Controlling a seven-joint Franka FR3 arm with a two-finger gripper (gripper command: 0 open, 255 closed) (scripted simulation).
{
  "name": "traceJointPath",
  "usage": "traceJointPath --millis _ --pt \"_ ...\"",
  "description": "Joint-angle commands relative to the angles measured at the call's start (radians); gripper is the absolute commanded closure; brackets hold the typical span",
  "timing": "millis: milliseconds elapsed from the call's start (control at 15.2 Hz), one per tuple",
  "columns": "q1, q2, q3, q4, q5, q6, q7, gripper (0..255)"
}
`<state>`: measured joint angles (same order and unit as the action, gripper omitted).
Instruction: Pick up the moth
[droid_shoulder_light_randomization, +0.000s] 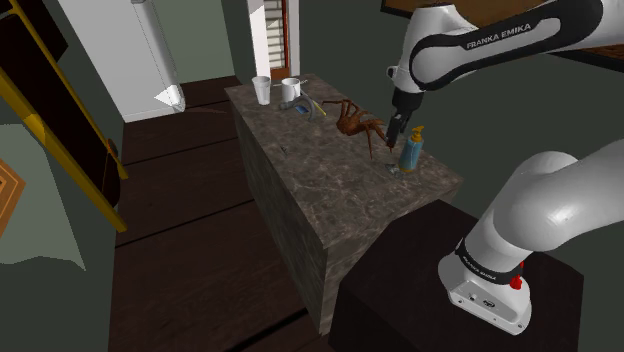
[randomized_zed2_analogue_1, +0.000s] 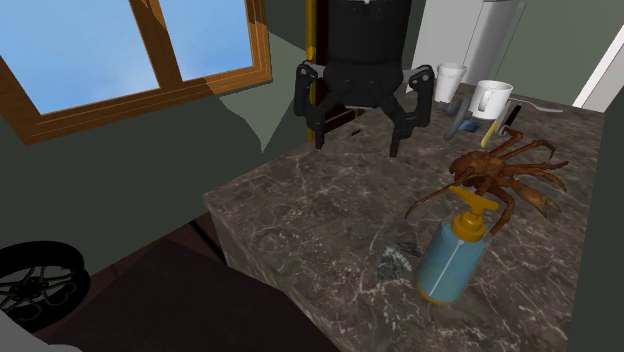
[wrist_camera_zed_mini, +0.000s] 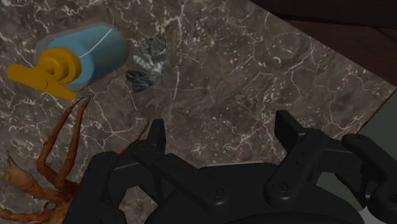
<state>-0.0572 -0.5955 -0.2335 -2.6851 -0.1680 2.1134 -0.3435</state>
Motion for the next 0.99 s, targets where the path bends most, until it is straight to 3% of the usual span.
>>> traceJointPath --millis 0,396,594,726,924 --pt "-0.006 0.056 -0.035 -0.014 -0.010 0.079 -0.037 0" --pt "-0.001 0.279 -0.151 -0.015 0.006 0.319 -0.174 0" --pt "0.021 0.412 -0.210 0.008 0.068 0.432 -0.273 0" --pt "0.041 0.508 -0.244 0.032 0.146 0.500 -0.363 0" --pt "0.047 0.557 -0.248 0.033 0.194 0.543 -0.403 0"
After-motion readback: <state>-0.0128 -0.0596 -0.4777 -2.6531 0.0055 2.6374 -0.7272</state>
